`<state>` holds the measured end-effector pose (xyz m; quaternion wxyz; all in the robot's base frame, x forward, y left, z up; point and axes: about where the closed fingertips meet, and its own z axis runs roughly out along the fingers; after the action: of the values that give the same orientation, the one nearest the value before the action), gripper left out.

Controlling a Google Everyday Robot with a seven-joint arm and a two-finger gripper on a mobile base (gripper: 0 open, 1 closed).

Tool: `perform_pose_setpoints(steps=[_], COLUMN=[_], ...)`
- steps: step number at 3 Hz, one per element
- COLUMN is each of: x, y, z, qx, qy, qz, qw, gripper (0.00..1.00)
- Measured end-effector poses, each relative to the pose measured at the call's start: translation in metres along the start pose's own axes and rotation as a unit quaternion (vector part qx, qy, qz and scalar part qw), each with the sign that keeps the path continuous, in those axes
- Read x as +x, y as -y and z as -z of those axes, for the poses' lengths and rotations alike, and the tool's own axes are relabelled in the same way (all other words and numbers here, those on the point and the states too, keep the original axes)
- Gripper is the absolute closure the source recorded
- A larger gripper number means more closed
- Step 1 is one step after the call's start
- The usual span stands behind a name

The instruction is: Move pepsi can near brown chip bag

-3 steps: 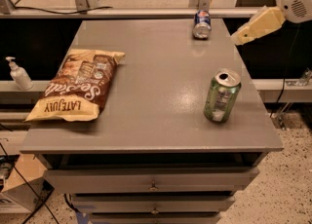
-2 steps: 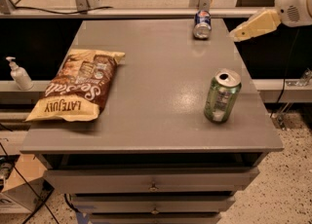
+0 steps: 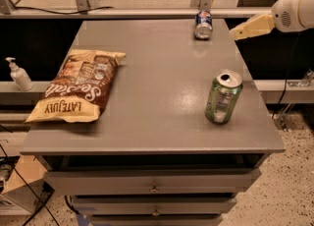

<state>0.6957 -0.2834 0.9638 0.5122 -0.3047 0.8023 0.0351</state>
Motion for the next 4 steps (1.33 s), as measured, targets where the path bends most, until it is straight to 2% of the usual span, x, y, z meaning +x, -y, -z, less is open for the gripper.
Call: perform_pose_setpoints(steps=[1, 2, 3, 4], x=[0.002, 0.001, -0.008, -0.011], y=[0.001, -0.011, -0.027, -0.038], z=[-0.003, -0.019, -0.052, -0.086], qx=[-0.001, -0.011, -0.028, -0.04], qy=[0.0, 0.011, 0.04, 0.054], qz=[-0.003, -0.022, -0.044, -0.056], qw=[1.0, 0.9996, 0.9979, 0.9961], gripper=[0.0, 0.0, 0.0, 0.0])
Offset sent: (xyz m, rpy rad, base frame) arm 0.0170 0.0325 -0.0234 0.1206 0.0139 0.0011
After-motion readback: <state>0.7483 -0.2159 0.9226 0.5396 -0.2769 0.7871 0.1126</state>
